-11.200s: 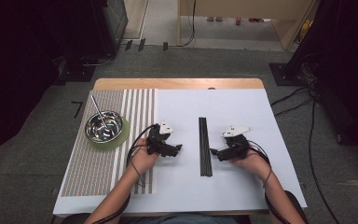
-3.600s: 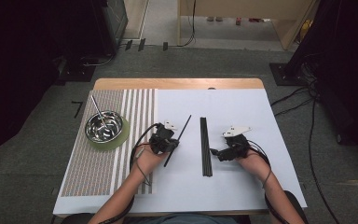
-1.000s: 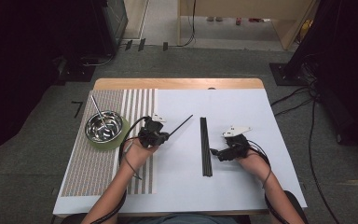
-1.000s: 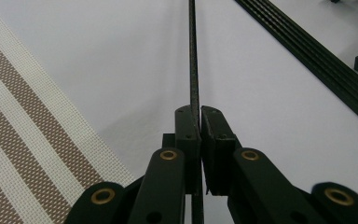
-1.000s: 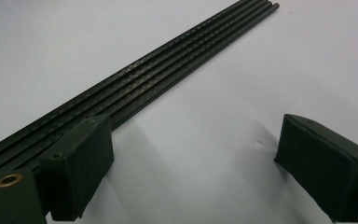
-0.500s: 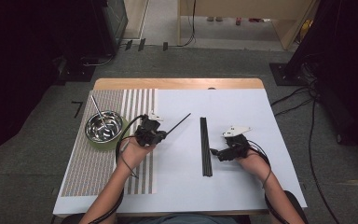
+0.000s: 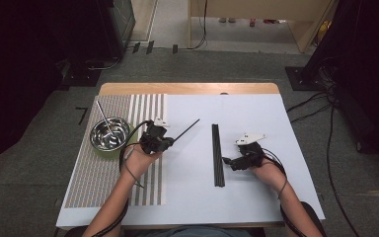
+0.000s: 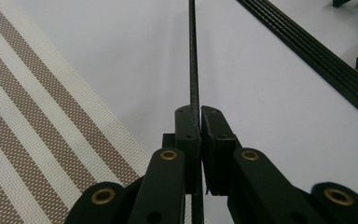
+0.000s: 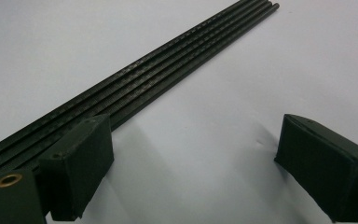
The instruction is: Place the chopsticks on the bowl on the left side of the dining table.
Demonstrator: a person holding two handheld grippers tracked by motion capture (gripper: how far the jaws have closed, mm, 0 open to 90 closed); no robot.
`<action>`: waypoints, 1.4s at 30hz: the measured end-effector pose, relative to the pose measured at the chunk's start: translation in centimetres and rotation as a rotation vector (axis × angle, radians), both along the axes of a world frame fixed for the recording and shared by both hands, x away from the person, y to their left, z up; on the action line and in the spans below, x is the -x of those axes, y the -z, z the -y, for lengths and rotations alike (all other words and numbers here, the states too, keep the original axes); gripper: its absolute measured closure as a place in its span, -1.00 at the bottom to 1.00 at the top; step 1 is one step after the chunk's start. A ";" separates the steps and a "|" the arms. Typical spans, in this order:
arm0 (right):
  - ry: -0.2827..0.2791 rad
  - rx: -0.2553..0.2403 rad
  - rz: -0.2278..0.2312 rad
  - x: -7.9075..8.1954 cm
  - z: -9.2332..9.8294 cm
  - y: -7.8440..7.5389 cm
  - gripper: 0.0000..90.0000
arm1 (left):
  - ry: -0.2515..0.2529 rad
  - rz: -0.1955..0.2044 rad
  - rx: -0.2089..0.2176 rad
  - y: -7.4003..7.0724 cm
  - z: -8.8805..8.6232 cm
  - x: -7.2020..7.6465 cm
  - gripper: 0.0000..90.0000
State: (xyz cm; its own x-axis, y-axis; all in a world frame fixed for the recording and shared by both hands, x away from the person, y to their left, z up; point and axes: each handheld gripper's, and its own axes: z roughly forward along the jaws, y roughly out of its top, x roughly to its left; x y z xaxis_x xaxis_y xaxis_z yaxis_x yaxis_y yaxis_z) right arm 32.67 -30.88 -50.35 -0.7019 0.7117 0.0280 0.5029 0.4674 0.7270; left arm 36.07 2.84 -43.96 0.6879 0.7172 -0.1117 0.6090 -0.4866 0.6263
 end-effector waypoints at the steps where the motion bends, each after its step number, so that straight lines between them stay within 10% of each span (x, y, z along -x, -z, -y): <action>1: 0.000 0.000 0.000 0.0 0.0 0.0 -0.77 | 0.004 -0.001 0.000 0.0 -0.1 0.0 0.94; 42: 0.000 0.000 0.000 0.0 0.0 0.0 -0.77 | -0.053 -0.005 0.003 -1.3 -4.4 -0.8 0.94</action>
State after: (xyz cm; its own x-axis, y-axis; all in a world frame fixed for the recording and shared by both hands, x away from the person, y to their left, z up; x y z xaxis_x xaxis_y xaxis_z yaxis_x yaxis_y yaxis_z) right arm 32.67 -30.88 -50.35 -0.7019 0.7117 0.0284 0.5031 0.4671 0.7271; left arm 36.89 7.21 -42.61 0.6482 0.7524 -0.1175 0.6373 -0.4515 0.6245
